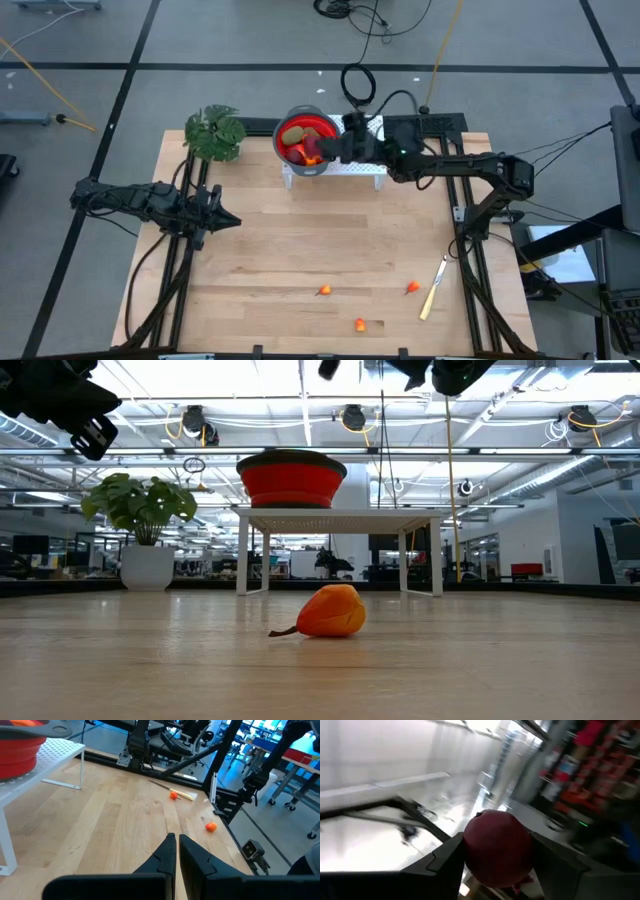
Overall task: Pick & Place Fruit
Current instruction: Put the pomegranate into the red strainer bowl
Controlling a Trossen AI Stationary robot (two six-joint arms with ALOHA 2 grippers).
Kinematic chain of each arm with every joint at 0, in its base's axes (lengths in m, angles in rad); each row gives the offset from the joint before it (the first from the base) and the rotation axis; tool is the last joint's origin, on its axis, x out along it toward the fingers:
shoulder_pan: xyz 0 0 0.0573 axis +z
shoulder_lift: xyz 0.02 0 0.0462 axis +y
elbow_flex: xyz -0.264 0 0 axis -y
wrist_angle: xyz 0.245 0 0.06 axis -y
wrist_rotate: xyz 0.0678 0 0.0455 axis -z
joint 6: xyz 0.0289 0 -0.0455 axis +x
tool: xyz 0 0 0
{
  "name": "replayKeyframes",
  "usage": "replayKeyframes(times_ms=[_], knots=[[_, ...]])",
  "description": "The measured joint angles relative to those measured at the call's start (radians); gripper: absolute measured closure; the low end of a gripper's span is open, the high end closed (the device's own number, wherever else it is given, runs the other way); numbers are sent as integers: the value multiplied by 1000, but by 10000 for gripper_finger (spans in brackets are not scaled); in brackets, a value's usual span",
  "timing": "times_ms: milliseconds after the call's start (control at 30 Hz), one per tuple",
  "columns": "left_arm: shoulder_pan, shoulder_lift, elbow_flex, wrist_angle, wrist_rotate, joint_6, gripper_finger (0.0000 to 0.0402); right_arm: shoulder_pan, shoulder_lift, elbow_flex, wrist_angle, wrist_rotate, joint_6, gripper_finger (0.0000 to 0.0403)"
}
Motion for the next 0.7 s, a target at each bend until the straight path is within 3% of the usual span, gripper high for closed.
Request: replayKeyframes(times_ms=[267,700], knots=[[0,0,0,0,0,0,382,-7,0,0,-366,-26,-309,200],[0,0,0,0,0,-1,382,-96,-5,0,-535,-27,-867,201]])
